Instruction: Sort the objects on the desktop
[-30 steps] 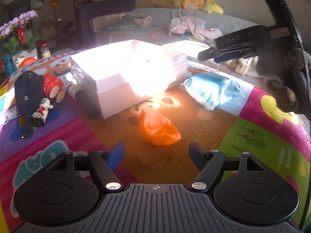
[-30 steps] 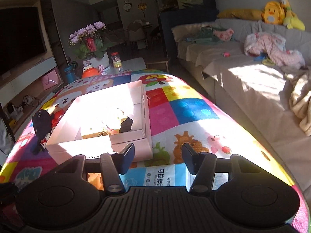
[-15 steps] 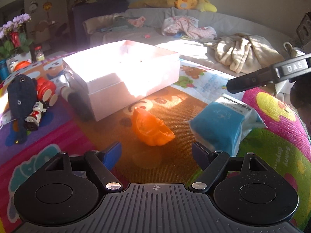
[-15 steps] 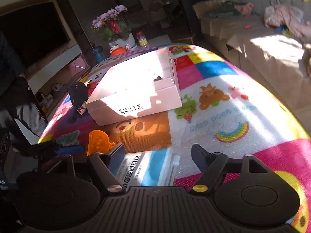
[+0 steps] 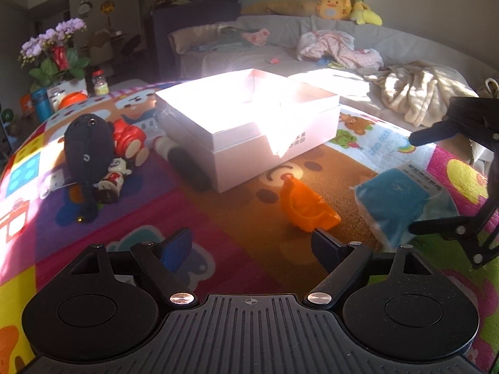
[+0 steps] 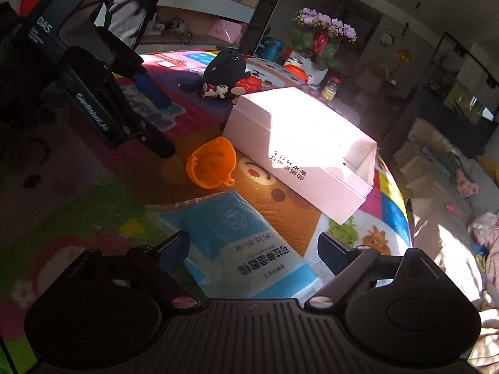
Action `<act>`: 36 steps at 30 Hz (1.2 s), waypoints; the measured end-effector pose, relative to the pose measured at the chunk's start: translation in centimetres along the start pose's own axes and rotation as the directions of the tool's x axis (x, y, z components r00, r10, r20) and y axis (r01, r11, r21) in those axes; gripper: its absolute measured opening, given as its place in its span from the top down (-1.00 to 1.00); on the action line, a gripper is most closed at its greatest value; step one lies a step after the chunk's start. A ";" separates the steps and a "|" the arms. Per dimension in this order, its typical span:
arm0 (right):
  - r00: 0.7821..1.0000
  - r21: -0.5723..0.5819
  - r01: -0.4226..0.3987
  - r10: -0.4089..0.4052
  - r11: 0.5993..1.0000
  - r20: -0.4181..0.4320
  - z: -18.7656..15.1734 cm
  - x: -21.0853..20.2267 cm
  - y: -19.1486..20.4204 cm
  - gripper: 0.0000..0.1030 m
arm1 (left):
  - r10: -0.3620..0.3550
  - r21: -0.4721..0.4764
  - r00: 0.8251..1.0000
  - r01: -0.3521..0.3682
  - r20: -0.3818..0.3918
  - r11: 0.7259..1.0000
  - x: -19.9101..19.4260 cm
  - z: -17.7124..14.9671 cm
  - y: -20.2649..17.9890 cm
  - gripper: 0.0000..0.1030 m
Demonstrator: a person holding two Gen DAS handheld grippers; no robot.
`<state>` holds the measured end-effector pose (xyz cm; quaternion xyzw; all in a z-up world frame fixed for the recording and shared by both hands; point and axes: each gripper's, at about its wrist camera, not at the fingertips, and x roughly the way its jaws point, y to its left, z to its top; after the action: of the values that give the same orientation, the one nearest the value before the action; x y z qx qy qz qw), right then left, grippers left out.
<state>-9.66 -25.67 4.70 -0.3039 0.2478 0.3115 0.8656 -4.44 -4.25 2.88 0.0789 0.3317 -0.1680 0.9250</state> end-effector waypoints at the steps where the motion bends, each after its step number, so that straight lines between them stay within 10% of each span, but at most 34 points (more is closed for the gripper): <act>1: 1.000 0.017 0.001 -0.001 1.000 -0.002 0.1 0.7 -0.2 -0.81 | -0.006 0.006 1.000 0.006 -0.001 1.000 0.0 0.1 -0.2 -0.72; 5: 0.998 0.122 -0.035 0.040 0.992 -0.044 0.2 3.3 -1.8 -0.75 | -0.051 0.036 0.999 0.051 -0.008 0.998 0.2 0.3 -1.4 -0.72; 9: 0.991 0.339 -0.083 0.114 0.937 -0.071 -0.9 3.1 -4.3 -0.05 | -0.077 0.093 0.997 0.077 -0.005 0.993 0.8 0.7 -2.8 -0.72; 16: 0.992 0.499 -0.046 0.100 0.865 -0.083 -2.2 -1.1 -5.4 -0.03 | -0.089 0.158 0.996 0.093 -0.030 0.983 4.5 1.9 -5.3 -0.52; 19: 0.993 0.488 -0.043 0.091 0.872 -0.075 -1.6 -2.8 -4.8 -0.03 | -0.078 0.157 0.996 0.084 -0.040 0.984 4.7 2.0 -5.5 0.00; 28: 0.999 0.466 -0.015 -0.001 0.885 0.035 4.1 -6.5 -6.1 -0.02 | -0.039 0.153 0.981 0.010 0.189 0.988 -1.0 6.2 -3.6 0.02; 36: 0.992 0.476 0.034 -0.088 0.879 0.091 12.0 -1.5 -12.8 -0.02 | 0.084 0.062 0.954 -0.106 0.288 0.992 4.5 13.6 1.3 0.01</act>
<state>0.97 -26.05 18.69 -0.0733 0.2586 0.2305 0.9352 7.23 -7.71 10.48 0.1052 0.1842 -0.1455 0.9663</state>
